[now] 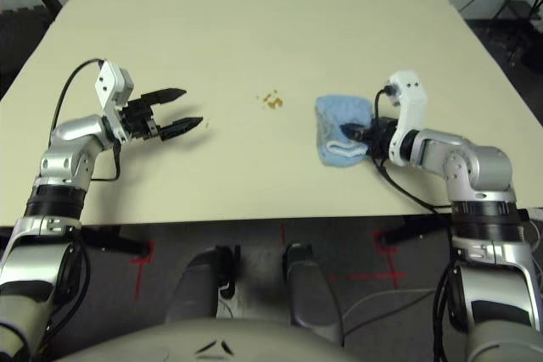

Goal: Wipe the water off the table with a rag.

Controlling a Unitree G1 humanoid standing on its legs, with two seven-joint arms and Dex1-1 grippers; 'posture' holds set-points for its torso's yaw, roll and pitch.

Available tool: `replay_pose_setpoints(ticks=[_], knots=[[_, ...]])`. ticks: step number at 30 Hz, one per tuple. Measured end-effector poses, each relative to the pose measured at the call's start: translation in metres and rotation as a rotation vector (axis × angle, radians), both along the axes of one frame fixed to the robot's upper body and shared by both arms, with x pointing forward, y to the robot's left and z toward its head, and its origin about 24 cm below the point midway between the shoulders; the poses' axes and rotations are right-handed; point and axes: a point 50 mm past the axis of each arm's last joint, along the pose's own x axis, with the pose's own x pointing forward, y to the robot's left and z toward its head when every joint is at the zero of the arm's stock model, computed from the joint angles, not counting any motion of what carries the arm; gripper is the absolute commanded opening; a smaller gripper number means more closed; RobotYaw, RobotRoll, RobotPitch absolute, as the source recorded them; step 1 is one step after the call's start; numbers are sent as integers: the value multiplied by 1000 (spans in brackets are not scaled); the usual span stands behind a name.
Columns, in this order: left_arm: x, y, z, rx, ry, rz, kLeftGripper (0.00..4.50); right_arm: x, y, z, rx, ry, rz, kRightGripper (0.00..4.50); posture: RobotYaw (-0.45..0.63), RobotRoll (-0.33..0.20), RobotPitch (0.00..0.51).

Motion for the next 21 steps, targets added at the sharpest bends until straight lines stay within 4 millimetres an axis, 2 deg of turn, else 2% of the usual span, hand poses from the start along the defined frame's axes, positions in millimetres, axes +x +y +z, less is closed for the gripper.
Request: replay_pose_setpoints(ticks=[3, 9, 12, 21], knots=[[0, 0, 0, 1, 0, 0, 4500, 6, 14, 8, 105, -24, 14, 77, -152, 0, 157], [-1, 6, -1, 79, -2, 5, 4500, 15, 36, 4, 198, -19, 4, 76, -148, 0, 160], [-1, 6, -4, 79, 7, 0, 4500, 27, 47, 0, 174, -20, -17, 76, -143, 0, 160], [-1, 7, -3, 67, 8, 4, 4500, 58, 62, -21, 33, -13, -85, 76, -112, 0, 158]])
